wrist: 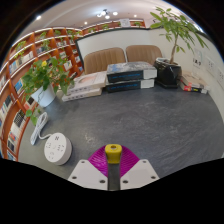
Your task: Unplug charger
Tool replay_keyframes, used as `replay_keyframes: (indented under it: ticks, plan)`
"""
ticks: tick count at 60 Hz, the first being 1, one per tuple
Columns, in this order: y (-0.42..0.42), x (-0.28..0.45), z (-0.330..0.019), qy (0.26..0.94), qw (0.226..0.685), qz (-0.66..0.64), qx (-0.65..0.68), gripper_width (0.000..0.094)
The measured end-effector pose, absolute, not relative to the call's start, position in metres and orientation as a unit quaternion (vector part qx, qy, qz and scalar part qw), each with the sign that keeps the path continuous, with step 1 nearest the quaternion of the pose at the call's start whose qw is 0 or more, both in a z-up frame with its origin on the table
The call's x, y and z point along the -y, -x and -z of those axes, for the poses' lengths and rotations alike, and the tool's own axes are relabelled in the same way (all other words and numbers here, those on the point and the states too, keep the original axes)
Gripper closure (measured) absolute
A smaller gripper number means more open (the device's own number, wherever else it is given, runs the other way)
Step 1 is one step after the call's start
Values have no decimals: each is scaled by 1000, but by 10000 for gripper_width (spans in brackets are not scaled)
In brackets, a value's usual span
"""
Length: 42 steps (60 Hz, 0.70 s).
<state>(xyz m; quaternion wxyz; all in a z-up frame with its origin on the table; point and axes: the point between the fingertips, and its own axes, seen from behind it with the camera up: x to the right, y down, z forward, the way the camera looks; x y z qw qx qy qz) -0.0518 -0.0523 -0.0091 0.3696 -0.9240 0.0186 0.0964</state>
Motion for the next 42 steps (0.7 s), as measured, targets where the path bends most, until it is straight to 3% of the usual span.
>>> replay_keyframes:
  ticks: [11,21,25,32,42]
  plan:
    - [49,43,8,923,373,-93,-25,700]
    - [37,41,-6,920,388,-48,-20,284]
    - [34,43,-29,913,405,-42,-27,178]
    - [32,58,-92,889,454,-34,-41,77]
    - [39,108,-179,858,511,-22,-53,77]
